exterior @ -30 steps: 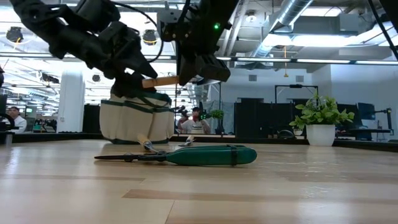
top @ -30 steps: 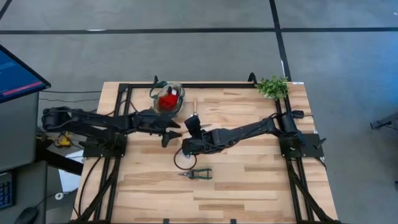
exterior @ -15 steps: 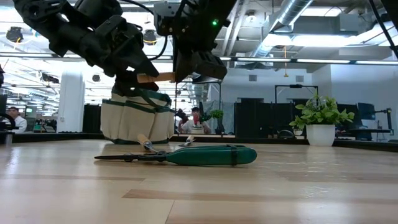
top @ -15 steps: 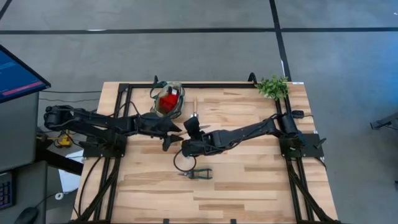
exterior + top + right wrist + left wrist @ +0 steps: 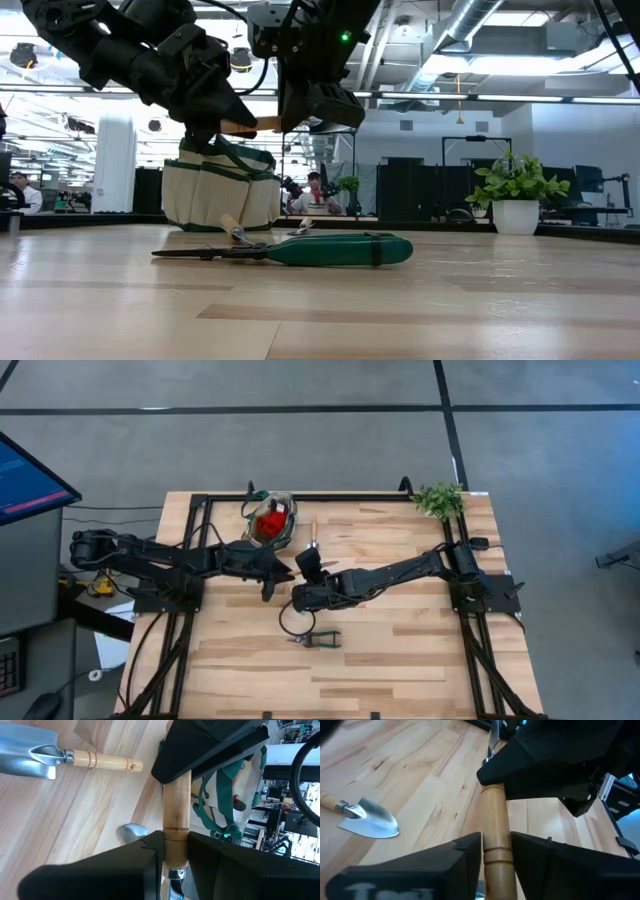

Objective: Pick & Place Garden tools in Gardening bag
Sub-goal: Put the bottom brown trowel into the yellow gardening bag

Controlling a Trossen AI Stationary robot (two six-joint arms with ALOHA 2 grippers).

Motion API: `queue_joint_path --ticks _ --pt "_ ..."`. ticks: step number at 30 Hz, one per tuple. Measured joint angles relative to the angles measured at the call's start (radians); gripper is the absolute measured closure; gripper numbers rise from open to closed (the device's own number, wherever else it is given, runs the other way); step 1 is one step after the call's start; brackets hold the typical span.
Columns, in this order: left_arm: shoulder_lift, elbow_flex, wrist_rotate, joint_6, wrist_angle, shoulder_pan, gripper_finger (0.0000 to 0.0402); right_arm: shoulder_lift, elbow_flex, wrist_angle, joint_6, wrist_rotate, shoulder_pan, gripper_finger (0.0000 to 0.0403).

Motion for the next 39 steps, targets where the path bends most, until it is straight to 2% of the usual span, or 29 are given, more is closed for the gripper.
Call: queue_joint_path --ticks 7,14,18,25,29,32,33,39 --pt "0.000 0.000 0.000 -0.004 -0.002 0.001 0.0348 0.000 0.000 -0.002 -0.003 0.000 0.000 0.0340" --pt "0.000 0.000 0.000 -0.003 -0.002 0.001 0.0350 0.000 0.000 -0.002 -0.003 0.000 0.000 0.0336" --pt "0.000 0.000 -0.001 0.002 0.003 0.001 0.0350 0.000 0.000 0.000 -0.006 0.034 0.000 0.0305" --pt "-0.001 0.000 -0.004 0.002 0.003 0.001 0.0350 0.000 0.000 -0.057 -0.029 0.156 0.001 0.0222" --pt "0.000 0.003 -0.002 0.002 0.013 0.001 0.0351 -0.014 0.001 -0.113 0.038 0.173 0.002 0.0190" --pt "-0.002 0.004 0.000 0.003 0.020 0.001 0.0351 -0.036 0.003 -0.159 0.097 0.157 0.002 0.0189" --pt "-0.008 0.002 0.000 0.003 0.004 0.001 0.0351 -0.054 -0.003 -0.222 0.113 0.153 0.001 0.0192" --pt "-0.095 -0.006 0.006 0.035 -0.026 0.000 0.0351 -0.172 0.000 -0.311 0.268 0.067 -0.006 0.0234"
